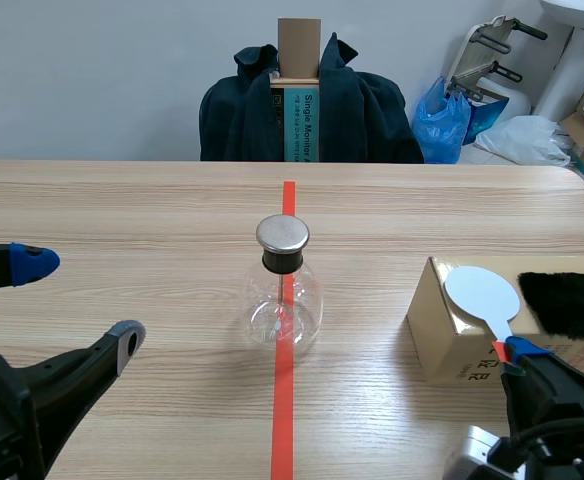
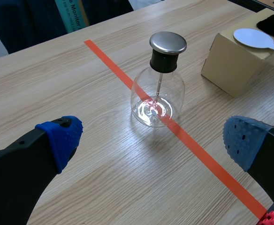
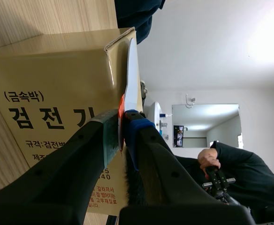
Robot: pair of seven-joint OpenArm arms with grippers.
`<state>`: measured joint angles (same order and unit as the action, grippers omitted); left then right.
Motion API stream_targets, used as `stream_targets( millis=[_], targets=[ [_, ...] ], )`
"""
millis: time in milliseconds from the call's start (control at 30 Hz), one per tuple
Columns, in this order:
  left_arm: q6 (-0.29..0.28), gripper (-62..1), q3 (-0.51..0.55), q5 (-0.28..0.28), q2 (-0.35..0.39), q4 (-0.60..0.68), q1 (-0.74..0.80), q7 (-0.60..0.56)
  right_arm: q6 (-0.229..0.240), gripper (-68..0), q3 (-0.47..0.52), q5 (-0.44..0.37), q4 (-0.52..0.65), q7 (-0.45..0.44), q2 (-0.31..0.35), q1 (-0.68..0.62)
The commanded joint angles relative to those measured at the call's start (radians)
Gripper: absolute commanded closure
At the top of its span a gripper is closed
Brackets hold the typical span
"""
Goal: Do the electroscope experiment.
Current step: 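Pick up the white charging plate, then bring the plate to the electroscope and point at the metal foil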
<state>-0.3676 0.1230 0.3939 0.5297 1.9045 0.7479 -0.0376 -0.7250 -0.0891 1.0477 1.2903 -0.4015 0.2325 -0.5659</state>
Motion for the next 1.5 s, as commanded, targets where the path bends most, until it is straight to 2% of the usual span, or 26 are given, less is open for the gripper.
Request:
stream_targets(
  millis=[0,67,167,267,400,433,633,733,800,867,1100,1200,1333,1467],
  targets=[
    [0.006,-62.3,-0.001,0.006,0.002,0.021,-0.003,-0.017,-0.058,-0.7,0.011,-0.01,0.025,0.006,0.008,0.001],
    [0.006,-61.8,-0.001,0.006,0.002,0.021,-0.003,-0.017,-0.058,-0.7,0.011,-0.012,0.039,0.007,0.009,0.001],
    [0.006,-56.1,-0.001,0.006,0.002,0.021,-0.003,-0.017,-0.058,-0.6,0.017,-0.05,0.097,0.008,0.022,-0.012],
    [0.006,-53.5,-0.001,0.006,0.002,0.021,-0.003,-0.017,-0.058,-0.7,0.048,-0.11,0.206,0.007,0.042,-0.053],
    [0.006,-53.1,-0.001,0.006,0.002,0.021,-0.003,-0.017,-0.058,-0.7,0.092,-0.201,0.373,0.006,0.056,-0.099],
    [0.006,-51.0,-0.001,0.006,0.002,0.021,-0.003,-0.017,-0.058,-0.7,0.101,-0.219,0.413,0.006,0.06,-0.106],
    [0.006,-30.1,-0.001,0.006,0.003,0.021,-0.003,-0.018,-0.058,-0.7,0.181,-0.256,0.618,0.007,0.061,-0.113],
    [0.014,-17.2,-0.001,0.006,0.003,0.021,-0.003,-0.017,-0.058,-0.7,0.215,-0.256,0.708,0.007,0.061,-0.113],
    [0.023,-8.6,-0.001,-0.01,0.006,0.02,-0.003,-0.016,-0.058,-0.7,0.237,-0.262,0.761,0.007,0.061,-0.113],
    [0.024,-3.2,-0.001,-0.02,0.012,0.016,-0.003,-0.014,-0.058,-0.7,0.26,-0.272,0.803,0.007,0.061,-0.113],
    [0.016,-3.2,-0.006,-0.019,0.068,-0.109,-0.084,-0.037,-0.058,-0.7,0.322,-0.32,0.885,0.006,0.061,-0.07],
    [0.011,-3.2,-0.041,-0.019,0.092,-0.218,-0.144,-0.091,-0.058,-0.7,0.332,-0.323,0.888,0.007,0.061,-0.042],
    [-0.026,-3.2,-0.113,-0.02,0.103,-0.385,-0.255,-0.148,-0.056,-0.7,0.34,-0.322,0.888,0.003,0.061,-0.029],
    [-0.055,-3.3,-0.208,-0.02,0.101,-0.541,-0.379,-0.22,0.064,-0.7,0.36,-0.324,0.887,0.003,0.061,-0.013]
  ],
)
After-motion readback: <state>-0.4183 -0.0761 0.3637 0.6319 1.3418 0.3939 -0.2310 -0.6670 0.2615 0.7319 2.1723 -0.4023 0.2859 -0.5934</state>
